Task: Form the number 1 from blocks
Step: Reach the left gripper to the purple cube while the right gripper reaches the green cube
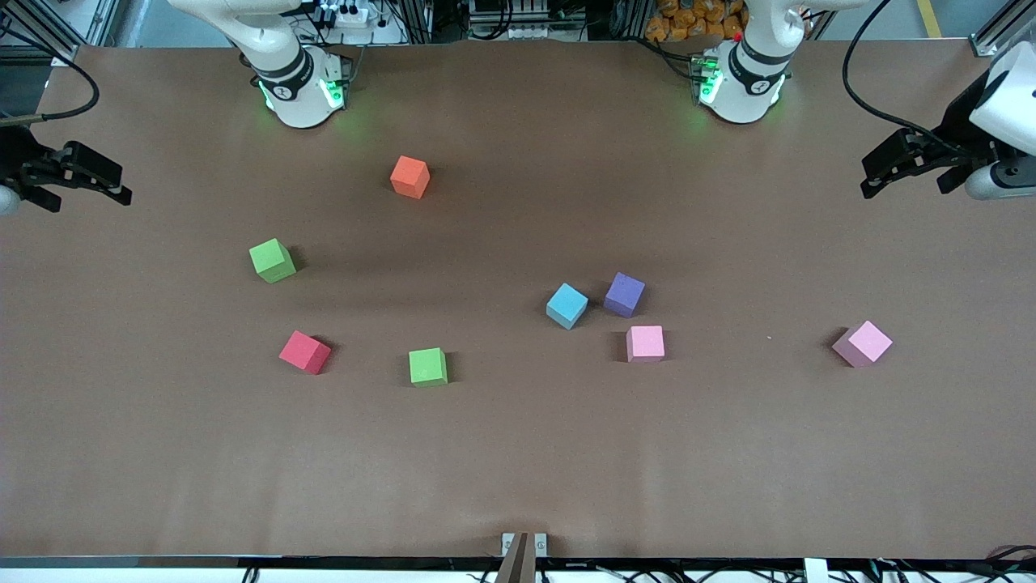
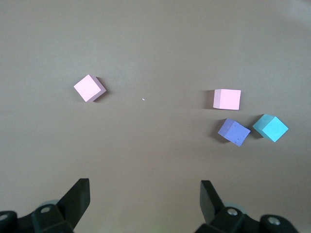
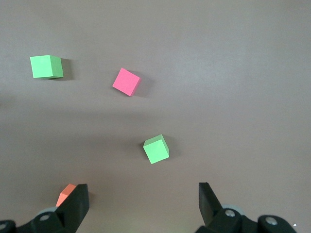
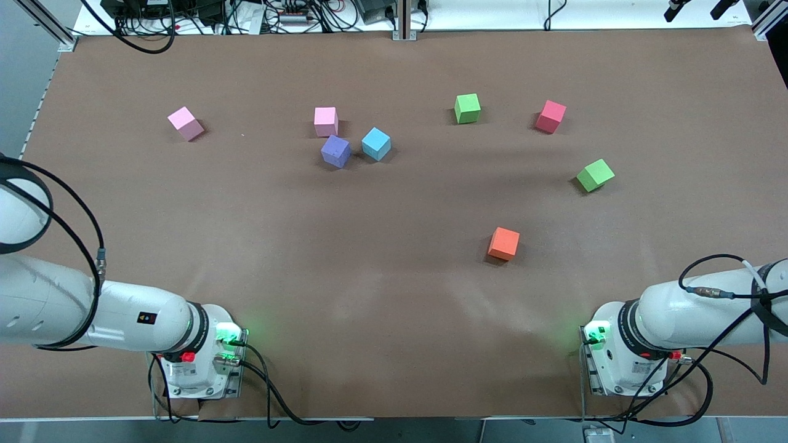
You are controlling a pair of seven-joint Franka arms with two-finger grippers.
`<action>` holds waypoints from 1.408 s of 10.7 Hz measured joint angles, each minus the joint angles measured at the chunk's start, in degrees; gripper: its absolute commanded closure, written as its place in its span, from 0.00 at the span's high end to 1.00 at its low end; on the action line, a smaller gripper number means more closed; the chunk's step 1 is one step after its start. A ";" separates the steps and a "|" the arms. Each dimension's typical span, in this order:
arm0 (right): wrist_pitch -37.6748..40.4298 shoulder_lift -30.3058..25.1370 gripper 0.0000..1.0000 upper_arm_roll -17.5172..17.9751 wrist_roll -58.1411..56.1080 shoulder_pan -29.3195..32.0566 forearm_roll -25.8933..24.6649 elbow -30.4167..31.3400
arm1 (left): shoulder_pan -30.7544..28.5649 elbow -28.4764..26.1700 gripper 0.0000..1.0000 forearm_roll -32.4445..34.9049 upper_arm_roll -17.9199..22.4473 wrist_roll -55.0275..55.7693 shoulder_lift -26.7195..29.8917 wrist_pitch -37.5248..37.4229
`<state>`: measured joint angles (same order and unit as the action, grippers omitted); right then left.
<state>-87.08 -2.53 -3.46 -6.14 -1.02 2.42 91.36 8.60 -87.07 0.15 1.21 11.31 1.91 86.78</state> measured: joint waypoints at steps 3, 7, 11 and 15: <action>0.09 0.04 1.00 0.00 -0.01 0.00 0.00 0.00 | 0.13 -0.27 1.00 -0.19 -0.08 0.00 -0.14 0.07; 0.40 0.71 1.00 0.01 -0.11 0.00 0.00 0.03 | 0.69 -9.15 1.00 -1.50 -5.48 -0.09 -3.39 12.94; 0.29 2.60 1.00 0.10 -2.68 -0.02 0.00 2.64 | 3.01 -24.88 1.00 -1.51 -13.83 0.58 -8.81 33.92; -7.74 2.99 1.00 0.72 -3.60 -0.87 0.01 13.80 | 7.35 -30.18 1.00 -1.51 -15.80 4.70 -15.32 43.27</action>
<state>-94.82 0.46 -2.75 -9.73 -1.89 2.43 105.16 15.96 -117.25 -1.37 -14.58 16.00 -13.41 130.06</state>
